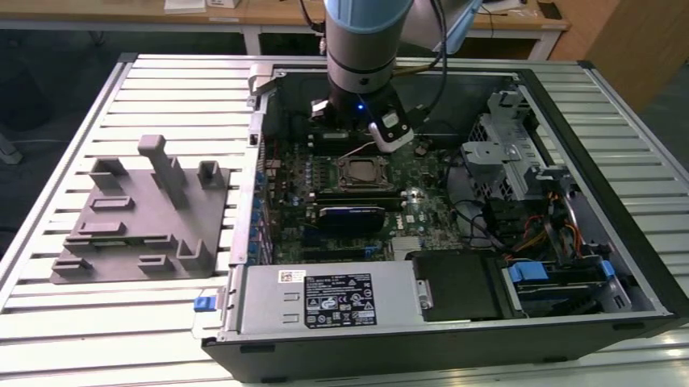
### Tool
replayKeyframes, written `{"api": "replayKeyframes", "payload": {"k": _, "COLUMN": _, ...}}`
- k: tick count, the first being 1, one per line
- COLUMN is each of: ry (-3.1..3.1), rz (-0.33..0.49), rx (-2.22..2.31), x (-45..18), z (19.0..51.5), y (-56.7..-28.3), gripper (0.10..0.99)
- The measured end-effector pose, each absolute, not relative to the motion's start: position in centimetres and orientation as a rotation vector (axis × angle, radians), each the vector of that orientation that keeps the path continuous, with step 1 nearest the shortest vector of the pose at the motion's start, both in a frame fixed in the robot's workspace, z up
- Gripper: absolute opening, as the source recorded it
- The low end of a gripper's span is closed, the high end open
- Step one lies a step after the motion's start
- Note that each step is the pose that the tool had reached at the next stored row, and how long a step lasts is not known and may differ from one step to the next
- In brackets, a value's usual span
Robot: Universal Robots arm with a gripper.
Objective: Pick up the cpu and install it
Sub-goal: 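Install the first cpu locking lever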
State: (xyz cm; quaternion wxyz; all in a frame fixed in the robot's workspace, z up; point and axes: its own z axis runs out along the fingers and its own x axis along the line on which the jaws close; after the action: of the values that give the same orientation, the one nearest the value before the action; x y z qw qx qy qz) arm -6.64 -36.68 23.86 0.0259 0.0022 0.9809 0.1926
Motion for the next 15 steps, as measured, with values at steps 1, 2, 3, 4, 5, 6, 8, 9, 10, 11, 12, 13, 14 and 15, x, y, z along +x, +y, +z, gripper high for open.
{"api": "replayKeyframes", "payload": {"k": 1, "ry": 3.032, "rz": 0.595, "rx": 0.007, "x": -6.63, "z": 23.86, "y": -36.68, "gripper": 0.106}}
{"api": "replayKeyframes", "payload": {"k": 2, "ry": 3.032, "rz": 0.595, "rx": 0.007, "x": -6.63, "z": 23.86, "y": -36.68, "gripper": 0.106}}
{"api": "replayKeyframes", "payload": {"k": 3, "ry": 3.032, "rz": 0.595, "rx": 0.007, "x": -6.62, "z": 23.86, "y": -36.68, "gripper": 0.106}}
{"api": "replayKeyframes", "payload": {"k": 4, "ry": 3.031, "rz": 0.593, "rx": 0.008, "x": -6.62, "z": 23.85, "y": -36.68, "gripper": 0.106}}
{"api": "replayKeyframes", "payload": {"k": 5, "ry": 3.03, "rz": 0.591, "rx": 0.009, "x": -6.62, "z": 23.84, "y": -36.68, "gripper": 0.106}}
{"api": "replayKeyframes", "payload": {"k": 6, "ry": 3.029, "rz": 0.589, "rx": 0.011, "x": -6.62, "z": 23.84, "y": -36.68, "gripper": 0.106}}
{"api": "replayKeyframes", "payload": {"k": 8, "ry": 3.027, "rz": 0.585, "rx": 0.014, "x": -6.63, "z": 23.81, "y": -36.68, "gripper": 0.106}}
{"api": "replayKeyframes", "payload": {"k": 9, "ry": 3.026, "rz": 0.584, "rx": 0.016, "x": -6.63, "z": 23.8, "y": -36.68, "gripper": 0.106}}
{"api": "replayKeyframes", "payload": {"k": 10, "ry": 3.025, "rz": 0.582, "rx": 0.021, "x": -6.62, "z": 23.77, "y": -36.68, "gripper": 0.106}}
{"api": "replayKeyframes", "payload": {"k": 11, "ry": 3.024, "rz": 0.58, "rx": 0.026, "x": -6.62, "z": 23.75, "y": -36.68, "gripper": 0.106}}
{"api": "replayKeyframes", "payload": {"k": 12, "ry": 3.023, "rz": 0.577, "rx": 0.031, "x": -6.62, "z": 23.72, "y": -36.67, "gripper": 0.106}}
{"api": "replayKeyframes", "payload": {"k": 13, "ry": 3.022, "rz": 0.574, "rx": 0.036, "x": -6.62, "z": 23.71, "y": -36.67, "gripper": 0.106}}
{"api": "replayKeyframes", "payload": {"k": 14, "ry": 3.021, "rz": 0.57, "rx": 0.04, "x": -6.62, "z": 23.69, "y": -36.66, "gripper": 0.106}}
{"api": "replayKeyframes", "payload": {"k": 15, "ry": 3.02, "rz": 0.565, "rx": 0.044, "x": -6.61, "z": 23.68, "y": -36.64, "gripper": 0.106}}
